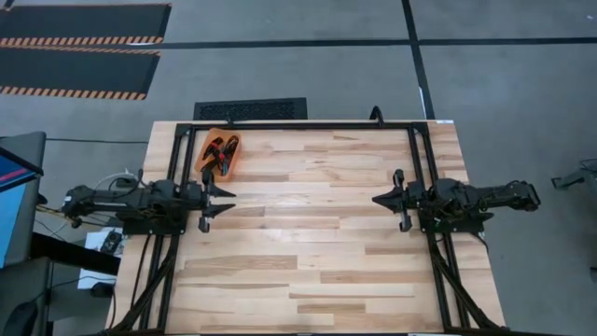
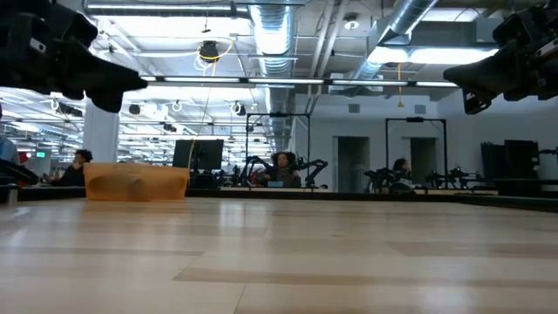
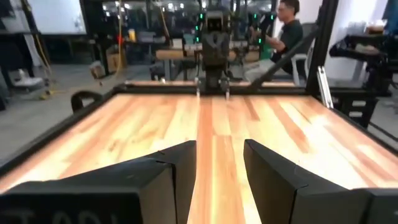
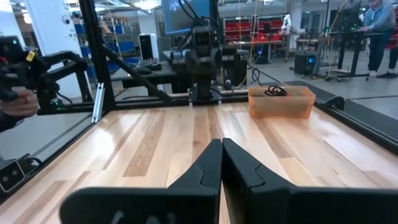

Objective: Pick and place USB-C Cables
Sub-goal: Return to Home Position

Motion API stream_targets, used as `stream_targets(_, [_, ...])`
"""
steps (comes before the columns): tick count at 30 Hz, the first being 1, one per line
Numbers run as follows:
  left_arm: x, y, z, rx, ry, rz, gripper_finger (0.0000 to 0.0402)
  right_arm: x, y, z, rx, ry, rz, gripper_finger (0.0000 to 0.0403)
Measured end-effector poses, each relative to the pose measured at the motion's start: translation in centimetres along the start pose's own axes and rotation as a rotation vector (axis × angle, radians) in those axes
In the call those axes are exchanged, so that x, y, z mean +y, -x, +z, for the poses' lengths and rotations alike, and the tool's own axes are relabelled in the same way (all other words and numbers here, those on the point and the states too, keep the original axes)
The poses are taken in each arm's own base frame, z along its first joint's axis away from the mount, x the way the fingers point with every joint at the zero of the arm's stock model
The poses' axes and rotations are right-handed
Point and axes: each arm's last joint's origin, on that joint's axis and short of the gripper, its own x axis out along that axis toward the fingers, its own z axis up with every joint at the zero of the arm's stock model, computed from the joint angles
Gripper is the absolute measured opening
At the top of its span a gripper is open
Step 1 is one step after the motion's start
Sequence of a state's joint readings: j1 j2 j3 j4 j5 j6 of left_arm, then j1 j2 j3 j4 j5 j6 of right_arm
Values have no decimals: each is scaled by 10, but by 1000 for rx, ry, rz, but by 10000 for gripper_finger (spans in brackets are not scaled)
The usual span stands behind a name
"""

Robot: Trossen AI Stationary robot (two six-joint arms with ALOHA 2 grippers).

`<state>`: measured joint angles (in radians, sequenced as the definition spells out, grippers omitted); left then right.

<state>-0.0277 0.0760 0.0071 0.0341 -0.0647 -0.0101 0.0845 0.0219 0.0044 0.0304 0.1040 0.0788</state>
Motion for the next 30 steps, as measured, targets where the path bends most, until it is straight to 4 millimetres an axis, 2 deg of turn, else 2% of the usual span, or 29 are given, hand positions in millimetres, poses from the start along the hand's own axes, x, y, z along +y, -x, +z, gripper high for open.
stream_targets(10, [0, -5, -8, 92, -16, 0, 125, 0, 0, 0, -1, 0, 0, 28])
stream_targets(30, [0, -6, -8, 92, 23, -1, 125, 0, 0, 0, -1, 0, 0, 29])
